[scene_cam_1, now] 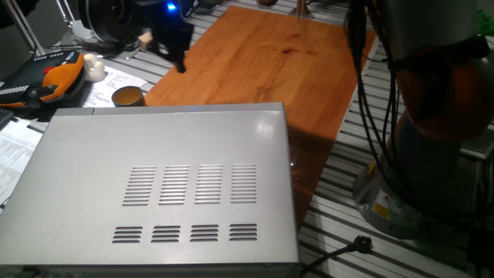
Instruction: Put the bowl into the microwave
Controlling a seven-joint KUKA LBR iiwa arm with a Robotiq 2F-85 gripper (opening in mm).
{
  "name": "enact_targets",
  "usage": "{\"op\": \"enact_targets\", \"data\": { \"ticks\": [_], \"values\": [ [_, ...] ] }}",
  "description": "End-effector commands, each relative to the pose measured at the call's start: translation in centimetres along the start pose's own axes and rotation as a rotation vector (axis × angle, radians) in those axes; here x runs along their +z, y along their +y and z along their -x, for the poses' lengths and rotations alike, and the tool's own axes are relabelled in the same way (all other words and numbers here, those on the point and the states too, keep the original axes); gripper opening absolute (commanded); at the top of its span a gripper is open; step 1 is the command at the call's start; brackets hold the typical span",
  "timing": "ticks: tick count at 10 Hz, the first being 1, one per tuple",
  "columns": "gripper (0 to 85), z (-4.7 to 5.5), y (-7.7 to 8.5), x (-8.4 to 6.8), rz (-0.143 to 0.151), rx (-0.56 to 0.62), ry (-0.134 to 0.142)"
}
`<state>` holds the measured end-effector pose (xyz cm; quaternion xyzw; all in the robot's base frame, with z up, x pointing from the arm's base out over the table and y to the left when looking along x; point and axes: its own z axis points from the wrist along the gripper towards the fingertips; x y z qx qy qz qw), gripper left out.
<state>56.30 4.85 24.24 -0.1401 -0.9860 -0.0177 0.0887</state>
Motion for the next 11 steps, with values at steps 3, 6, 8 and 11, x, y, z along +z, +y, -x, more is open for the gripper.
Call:
{"op": "enact_targets", "data": {
  "ticks": [3,6,8,11],
  "values": [
    [0.0,0.2,4.9,1.1,0.055,0.216,0.004],
    [0.0,-0.1,7.3,1.6,0.102,0.334,0.038],
    [17.0,-0.1,8.6,2.0,0.126,0.422,0.045],
    [17.0,-0.5,8.9,1.9,0.162,0.47,0.046]
  ]
}}
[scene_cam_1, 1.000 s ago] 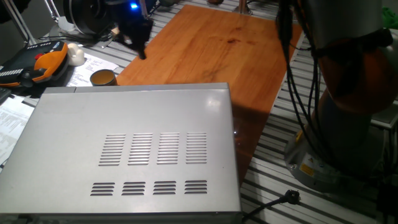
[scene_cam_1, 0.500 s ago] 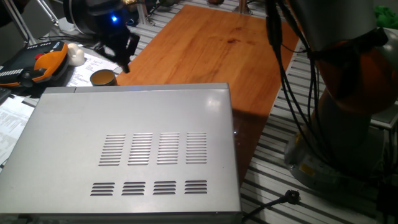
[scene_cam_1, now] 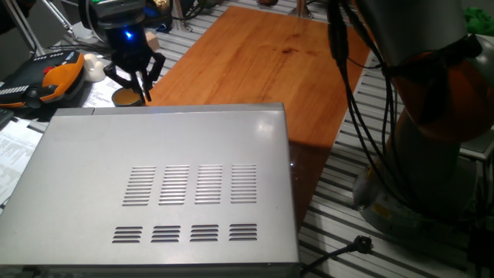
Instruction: Put the bowl into the microwave
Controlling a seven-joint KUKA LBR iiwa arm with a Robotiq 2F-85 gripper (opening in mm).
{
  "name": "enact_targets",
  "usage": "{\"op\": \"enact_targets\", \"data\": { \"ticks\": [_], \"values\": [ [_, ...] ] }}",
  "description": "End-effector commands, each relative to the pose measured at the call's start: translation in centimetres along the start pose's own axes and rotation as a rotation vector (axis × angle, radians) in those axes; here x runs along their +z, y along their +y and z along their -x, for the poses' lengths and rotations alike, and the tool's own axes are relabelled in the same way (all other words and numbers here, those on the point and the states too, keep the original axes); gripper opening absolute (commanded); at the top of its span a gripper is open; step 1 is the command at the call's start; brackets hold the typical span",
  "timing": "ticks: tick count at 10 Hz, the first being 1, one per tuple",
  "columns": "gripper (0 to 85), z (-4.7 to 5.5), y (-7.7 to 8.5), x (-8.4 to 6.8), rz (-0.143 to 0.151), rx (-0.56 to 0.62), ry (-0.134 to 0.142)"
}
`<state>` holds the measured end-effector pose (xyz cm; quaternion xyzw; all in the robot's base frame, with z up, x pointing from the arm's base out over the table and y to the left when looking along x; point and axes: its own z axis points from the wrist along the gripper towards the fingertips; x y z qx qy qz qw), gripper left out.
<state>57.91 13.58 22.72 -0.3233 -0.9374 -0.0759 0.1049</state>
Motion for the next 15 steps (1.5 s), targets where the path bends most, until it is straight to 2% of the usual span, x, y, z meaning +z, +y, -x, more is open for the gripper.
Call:
{"op": "enact_targets", "data": {
  "ticks": [1,2,3,4,5,6,7,8,9,10,11,12,13,15],
  "values": [
    [17.0,-0.2,-0.4,-0.3,0.025,0.055,0.002],
    [0.0,-0.2,-0.4,-0.3,0.013,0.029,0.002],
    [0.0,-0.2,-0.4,-0.3,0.005,0.028,-0.008],
    [0.0,-0.2,-0.4,-0.3,0.026,0.045,-0.007],
    [0.0,-0.2,-0.4,-0.3,0.028,0.032,-0.002],
    [0.0,-0.2,-0.4,-0.3,0.007,-0.003,-0.023],
    [0.0,-0.2,-0.4,-0.3,0.019,0.031,-0.091],
    [0.0,-0.2,-0.4,-0.3,0.039,0.084,-0.116],
    [0.0,-0.2,-0.4,-0.3,0.043,0.175,-0.119],
    [17.0,-0.2,-0.4,-0.3,0.043,0.262,-0.099],
    [34.0,-0.2,-0.4,-0.3,0.047,0.322,-0.062],
    [34.0,0.0,0.1,-0.2,0.041,0.321,-0.061],
    [34.0,0.5,0.8,0.1,0.054,0.318,-0.038],
    [34.0,0.6,2.1,0.8,0.076,0.341,-0.017]
  ]
}}
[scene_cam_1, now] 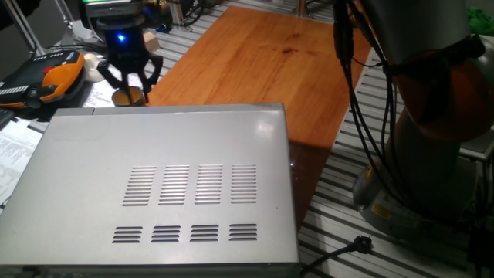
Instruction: Put the bowl into the microwave
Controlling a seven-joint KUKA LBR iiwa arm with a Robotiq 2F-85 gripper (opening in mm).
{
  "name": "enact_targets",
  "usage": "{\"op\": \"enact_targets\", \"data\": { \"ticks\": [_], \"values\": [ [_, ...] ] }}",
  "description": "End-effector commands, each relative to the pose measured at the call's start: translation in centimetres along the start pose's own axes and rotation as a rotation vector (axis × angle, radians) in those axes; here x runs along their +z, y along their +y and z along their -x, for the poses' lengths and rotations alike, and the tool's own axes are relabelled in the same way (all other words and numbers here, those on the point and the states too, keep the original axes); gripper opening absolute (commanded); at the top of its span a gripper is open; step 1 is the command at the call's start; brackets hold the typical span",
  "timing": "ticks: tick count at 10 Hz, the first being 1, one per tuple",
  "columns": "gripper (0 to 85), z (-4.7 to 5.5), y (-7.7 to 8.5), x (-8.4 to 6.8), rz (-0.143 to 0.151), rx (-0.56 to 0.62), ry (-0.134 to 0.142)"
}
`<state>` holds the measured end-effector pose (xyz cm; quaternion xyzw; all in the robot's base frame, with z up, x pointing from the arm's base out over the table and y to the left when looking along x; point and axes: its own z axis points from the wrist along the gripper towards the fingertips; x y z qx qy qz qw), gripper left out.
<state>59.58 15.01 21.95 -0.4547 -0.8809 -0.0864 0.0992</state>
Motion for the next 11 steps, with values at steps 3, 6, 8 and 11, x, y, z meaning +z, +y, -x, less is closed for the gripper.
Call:
{"op": "enact_targets", "data": {
  "ticks": [3,6,8,11],
  "values": [
    [34.0,-1.4,1.2,0.2,0.031,0.087,0.027],
    [34.0,-2.6,1.7,0.4,0.034,0.097,0.036],
    [34.0,-3.2,1.9,0.8,0.04,0.099,0.046],
    [34.0,-4.1,2.1,1.2,0.04,0.083,0.059]
  ]
}}
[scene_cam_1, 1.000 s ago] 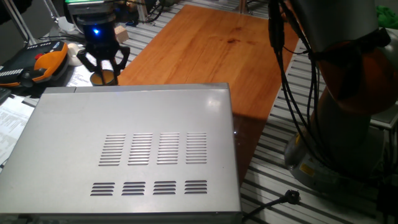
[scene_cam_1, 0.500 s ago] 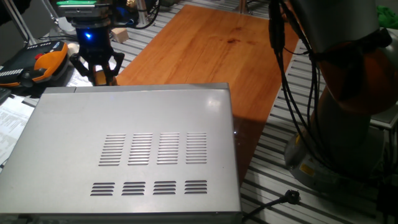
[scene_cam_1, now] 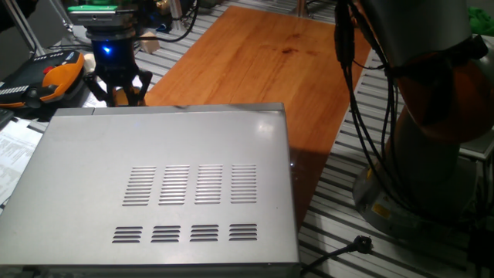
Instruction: Put the bowl into the microwave
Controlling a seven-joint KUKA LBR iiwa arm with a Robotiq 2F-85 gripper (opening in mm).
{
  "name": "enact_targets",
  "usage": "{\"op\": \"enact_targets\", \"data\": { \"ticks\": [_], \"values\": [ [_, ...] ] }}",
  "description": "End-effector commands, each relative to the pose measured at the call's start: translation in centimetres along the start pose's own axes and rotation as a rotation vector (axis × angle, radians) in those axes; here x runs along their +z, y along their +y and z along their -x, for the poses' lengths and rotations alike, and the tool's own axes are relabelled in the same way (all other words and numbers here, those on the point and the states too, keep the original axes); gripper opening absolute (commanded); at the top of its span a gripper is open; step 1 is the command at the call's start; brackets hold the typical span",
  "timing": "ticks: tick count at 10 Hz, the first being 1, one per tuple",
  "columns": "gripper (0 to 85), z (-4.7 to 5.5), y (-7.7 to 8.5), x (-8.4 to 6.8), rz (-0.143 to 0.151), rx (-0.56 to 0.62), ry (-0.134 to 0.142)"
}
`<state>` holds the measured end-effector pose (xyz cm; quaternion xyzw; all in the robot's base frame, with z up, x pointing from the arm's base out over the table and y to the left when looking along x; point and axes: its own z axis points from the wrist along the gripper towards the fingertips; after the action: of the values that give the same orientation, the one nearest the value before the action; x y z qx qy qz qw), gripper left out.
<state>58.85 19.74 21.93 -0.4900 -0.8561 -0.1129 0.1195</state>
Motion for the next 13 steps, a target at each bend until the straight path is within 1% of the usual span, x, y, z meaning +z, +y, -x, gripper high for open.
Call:
{"op": "enact_targets", "data": {
  "ticks": [1,3,4,7,8,9,10,11,12,13],
  "values": [
    [34.0,-0.2,0.0,0.1,0.0,0.0,0.0],
    [34.0,-0.7,-0.2,0.3,-0.008,-0.012,-0.005],
    [34.0,-1.0,-0.2,0.4,-0.012,-0.013,-0.002],
    [34.0,-1.5,-0.5,0.6,-0.011,-0.029,0.0],
    [34.0,-1.7,-0.5,0.5,-0.009,-0.033,0.006],
    [17.0,-1.7,-0.6,0.6,-0.009,-0.034,0.009],
    [17.0,-1.7,-0.6,0.6,0.001,-0.039,0.007],
    [0.0,-1.7,-0.6,0.5,0.015,-0.044,0.004],
    [0.0,-1.6,-0.6,0.5,0.037,-0.042,0.005],
    [0.0,-1.6,-0.6,0.6,0.034,-0.042,0.0]
  ]
}}
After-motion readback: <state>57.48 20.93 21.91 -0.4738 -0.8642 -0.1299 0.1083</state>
